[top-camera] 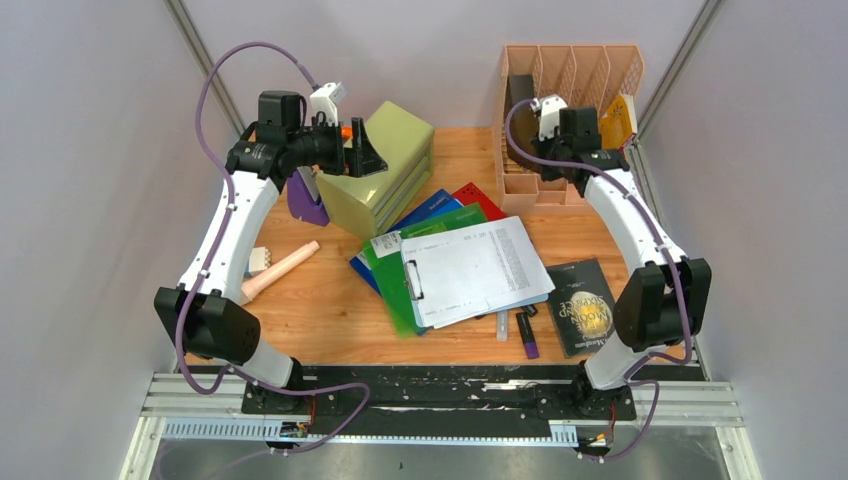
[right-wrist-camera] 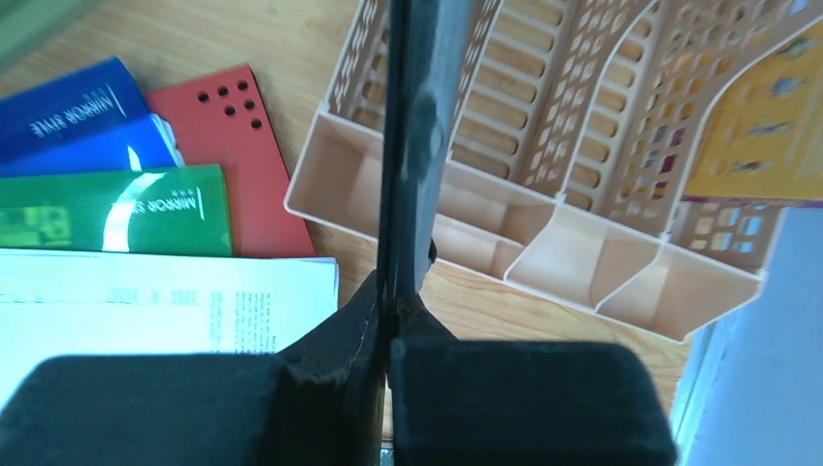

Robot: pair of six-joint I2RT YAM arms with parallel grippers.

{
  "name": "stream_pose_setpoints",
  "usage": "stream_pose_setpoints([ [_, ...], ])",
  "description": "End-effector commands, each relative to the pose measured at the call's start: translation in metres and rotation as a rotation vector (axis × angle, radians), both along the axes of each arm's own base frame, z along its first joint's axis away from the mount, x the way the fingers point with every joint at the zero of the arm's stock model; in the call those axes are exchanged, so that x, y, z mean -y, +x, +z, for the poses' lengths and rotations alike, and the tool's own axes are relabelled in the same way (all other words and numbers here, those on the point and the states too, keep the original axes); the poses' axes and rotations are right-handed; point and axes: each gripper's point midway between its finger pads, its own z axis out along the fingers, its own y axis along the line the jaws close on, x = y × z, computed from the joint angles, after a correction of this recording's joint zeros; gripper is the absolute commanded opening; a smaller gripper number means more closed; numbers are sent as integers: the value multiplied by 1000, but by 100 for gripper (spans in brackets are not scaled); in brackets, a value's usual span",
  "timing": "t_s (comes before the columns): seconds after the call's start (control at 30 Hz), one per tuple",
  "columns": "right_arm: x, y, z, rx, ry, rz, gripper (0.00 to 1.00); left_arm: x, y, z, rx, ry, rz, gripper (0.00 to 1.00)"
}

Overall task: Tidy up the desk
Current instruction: Place the folder in the storage box.

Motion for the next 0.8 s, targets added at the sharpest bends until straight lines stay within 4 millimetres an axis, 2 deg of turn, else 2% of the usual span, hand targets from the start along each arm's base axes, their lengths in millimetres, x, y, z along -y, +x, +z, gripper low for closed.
stream_pose_setpoints([
  [0.0,-5,9,104,183,46,14,0,0,-4,22,85,-10,-11,100],
  [0.1,-5,7,109,109,33,12,0,1,-5,23,83,-18,-15,100],
  [0.2,-3,13,120,90,20,4,3,1,-6,22,80,-21,-14,100],
  [0.33,-4,15,119,67,17,6,7,0,-8,24,88,-20,-12,100],
  [0.53,-8,19,120,64,42,5,6,-1,-8,23,94,-16,-9,100],
  [0.77,-12,43,118,70,82,-22,11,1,-7,22,86,-27,-9,100],
])
